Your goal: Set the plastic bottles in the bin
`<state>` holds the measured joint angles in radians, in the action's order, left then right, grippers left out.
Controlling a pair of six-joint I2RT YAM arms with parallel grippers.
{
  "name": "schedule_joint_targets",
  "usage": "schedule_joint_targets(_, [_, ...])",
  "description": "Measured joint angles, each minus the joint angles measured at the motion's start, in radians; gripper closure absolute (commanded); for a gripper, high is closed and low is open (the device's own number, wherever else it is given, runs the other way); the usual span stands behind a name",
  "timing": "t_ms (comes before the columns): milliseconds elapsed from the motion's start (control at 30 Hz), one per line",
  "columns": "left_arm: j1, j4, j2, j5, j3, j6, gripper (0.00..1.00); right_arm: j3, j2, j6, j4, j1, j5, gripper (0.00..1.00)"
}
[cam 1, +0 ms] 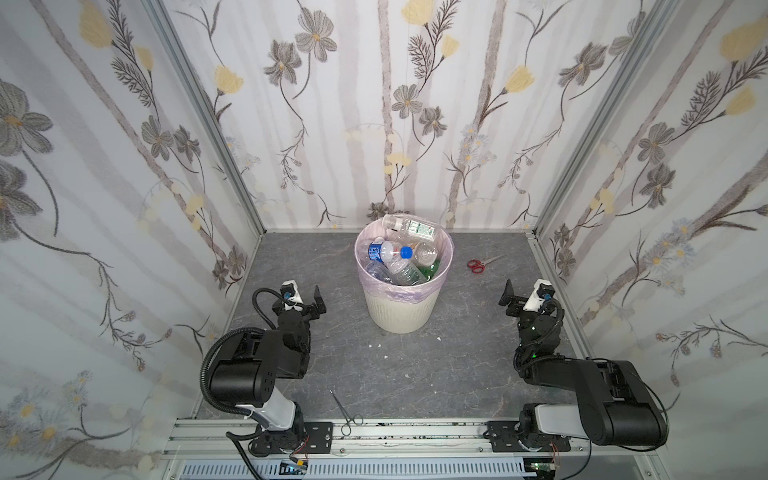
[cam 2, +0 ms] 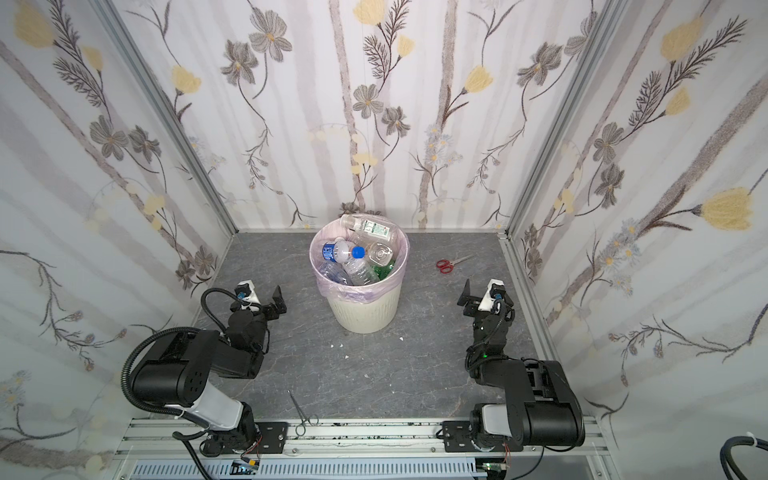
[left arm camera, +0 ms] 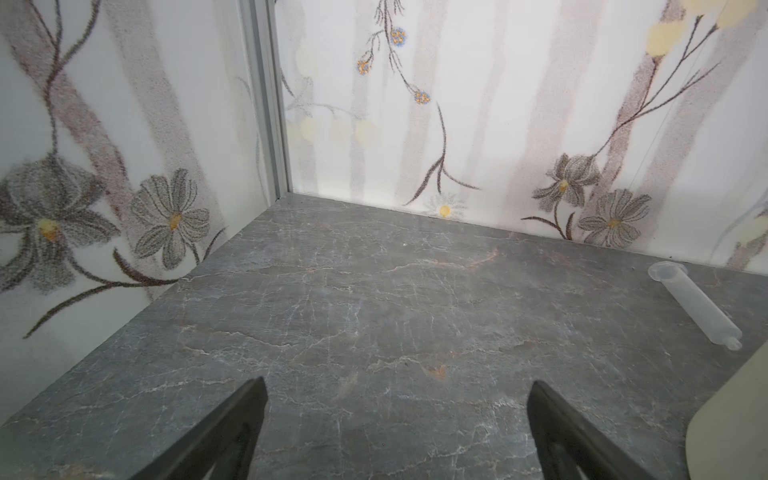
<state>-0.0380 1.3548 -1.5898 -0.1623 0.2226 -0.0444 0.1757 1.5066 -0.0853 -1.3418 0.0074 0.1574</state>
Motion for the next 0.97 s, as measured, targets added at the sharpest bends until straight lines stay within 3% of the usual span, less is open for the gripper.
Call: schedule_joint_targets(967, [0.0,-0.003,0.0,-0.003,0.0,-0.016,0.0,0.009,0.0,0.015,0.006,0.012,-0.002,0.0])
